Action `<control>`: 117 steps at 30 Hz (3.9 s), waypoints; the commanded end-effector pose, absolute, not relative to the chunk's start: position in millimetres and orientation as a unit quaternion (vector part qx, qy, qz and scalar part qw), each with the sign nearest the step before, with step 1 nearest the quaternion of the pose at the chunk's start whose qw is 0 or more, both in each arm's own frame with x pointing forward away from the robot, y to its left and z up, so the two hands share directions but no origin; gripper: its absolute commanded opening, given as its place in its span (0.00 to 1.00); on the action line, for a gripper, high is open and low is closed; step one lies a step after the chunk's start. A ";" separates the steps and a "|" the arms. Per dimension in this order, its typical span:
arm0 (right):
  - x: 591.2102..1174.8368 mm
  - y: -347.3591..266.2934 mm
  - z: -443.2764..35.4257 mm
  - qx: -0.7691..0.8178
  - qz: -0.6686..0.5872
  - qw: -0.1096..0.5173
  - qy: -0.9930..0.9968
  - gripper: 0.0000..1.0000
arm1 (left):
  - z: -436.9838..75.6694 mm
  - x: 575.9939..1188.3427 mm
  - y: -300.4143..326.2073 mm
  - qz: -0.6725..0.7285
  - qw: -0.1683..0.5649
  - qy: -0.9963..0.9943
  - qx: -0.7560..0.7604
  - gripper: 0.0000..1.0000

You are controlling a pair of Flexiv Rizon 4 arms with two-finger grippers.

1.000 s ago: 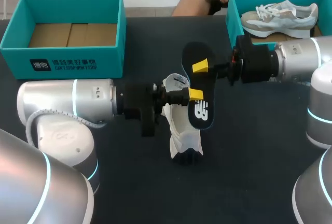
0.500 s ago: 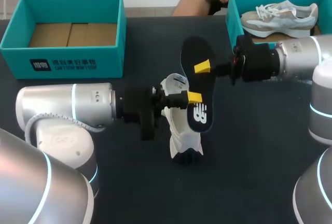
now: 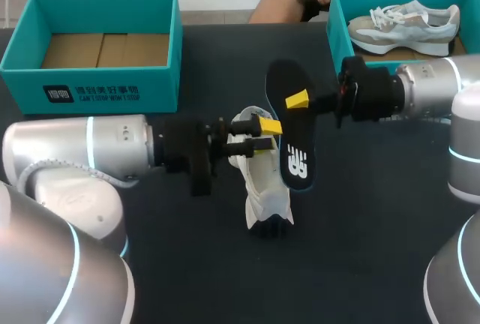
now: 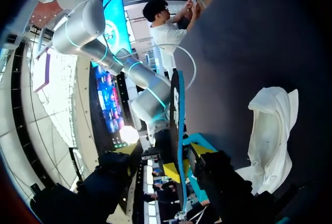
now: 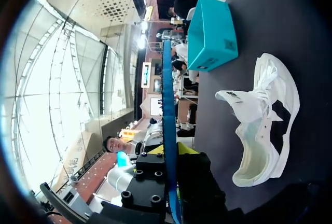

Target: Take the shoe out of the shoebox, open the shoe tongue, remove and reinsert the insole, then place the shoe into the shoebox

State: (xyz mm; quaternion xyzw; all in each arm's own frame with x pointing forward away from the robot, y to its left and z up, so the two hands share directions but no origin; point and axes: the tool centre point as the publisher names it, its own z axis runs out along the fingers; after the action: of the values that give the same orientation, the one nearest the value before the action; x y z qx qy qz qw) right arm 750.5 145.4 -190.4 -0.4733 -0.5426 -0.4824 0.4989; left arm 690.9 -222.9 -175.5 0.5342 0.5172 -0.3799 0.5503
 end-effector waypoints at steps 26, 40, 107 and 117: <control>745.2 157.8 -218.7 -0.468 -0.488 0.507 -0.534 0.00 | -156.1 729.8 -204.8 -0.208 0.320 0.688 0.617 1.00; 750.7 158.5 -206.8 -0.473 -0.466 0.502 -0.555 0.00 | -149.1 727.5 -210.7 -0.144 0.222 0.725 0.637 1.00; 749.2 159.9 -202.7 -0.477 -0.452 0.506 -0.558 0.00 | -156.3 773.5 -234.8 0.015 0.032 0.757 0.653 1.00; 748.1 158.2 -203.9 -0.479 -0.451 0.507 -0.556 0.00 | -148.1 780.0 -219.0 -0.121 0.124 0.731 0.659 1.00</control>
State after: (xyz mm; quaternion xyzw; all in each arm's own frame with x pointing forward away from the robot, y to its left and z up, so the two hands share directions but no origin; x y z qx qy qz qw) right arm 748.6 158.0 -203.3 -0.4791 -0.5565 -0.4511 0.5072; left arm 777.5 -247.3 -143.1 0.6614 0.7471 -0.0377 0.0549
